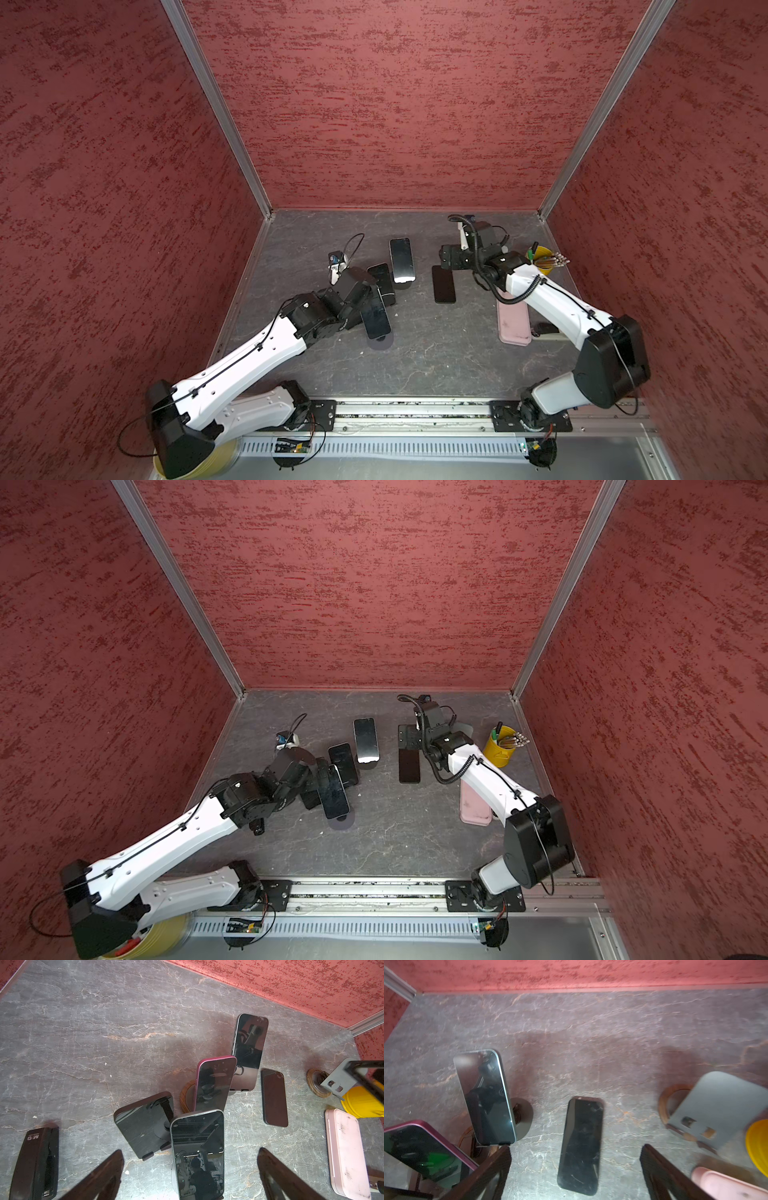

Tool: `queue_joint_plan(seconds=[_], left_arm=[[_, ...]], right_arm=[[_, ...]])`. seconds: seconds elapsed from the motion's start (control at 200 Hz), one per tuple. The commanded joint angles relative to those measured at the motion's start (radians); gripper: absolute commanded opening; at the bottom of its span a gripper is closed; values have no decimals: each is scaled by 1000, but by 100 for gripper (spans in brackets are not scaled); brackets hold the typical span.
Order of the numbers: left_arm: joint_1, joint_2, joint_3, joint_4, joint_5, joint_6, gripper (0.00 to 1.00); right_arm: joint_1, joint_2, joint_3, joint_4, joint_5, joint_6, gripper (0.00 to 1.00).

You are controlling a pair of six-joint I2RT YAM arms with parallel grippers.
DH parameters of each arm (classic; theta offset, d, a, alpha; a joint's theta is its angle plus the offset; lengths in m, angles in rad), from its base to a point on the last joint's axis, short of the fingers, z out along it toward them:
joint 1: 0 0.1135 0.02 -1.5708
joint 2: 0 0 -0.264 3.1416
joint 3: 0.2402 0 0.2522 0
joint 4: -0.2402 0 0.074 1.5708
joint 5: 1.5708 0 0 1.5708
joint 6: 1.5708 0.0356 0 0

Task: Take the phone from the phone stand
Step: 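Move the right gripper back toward the phones standing on stands, then close the right gripper on the silver-edged black phone on its stand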

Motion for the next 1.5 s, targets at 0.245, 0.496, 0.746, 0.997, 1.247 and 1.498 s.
queue_joint_plan(seconds=[0.245,0.496,0.746,0.997,1.247,1.498], left_arm=[[-4,-38,-31,58,7,47,100],[-5,-61,-59,85,19,66,100],[-2,-69,-71,100,17,87,100],[5,-91,-93,127,20,101,100],[23,-124,-113,136,27,105,100],[37,-130,-99,143,44,133,100]], right_arm=[[118,179,142,62,-42,3,99],[136,293,215,123,-96,4,99],[145,382,283,133,-78,0,99],[161,432,326,135,-51,-10,99],[179,478,369,126,-36,-18,99],[189,521,390,130,48,-29,99]])
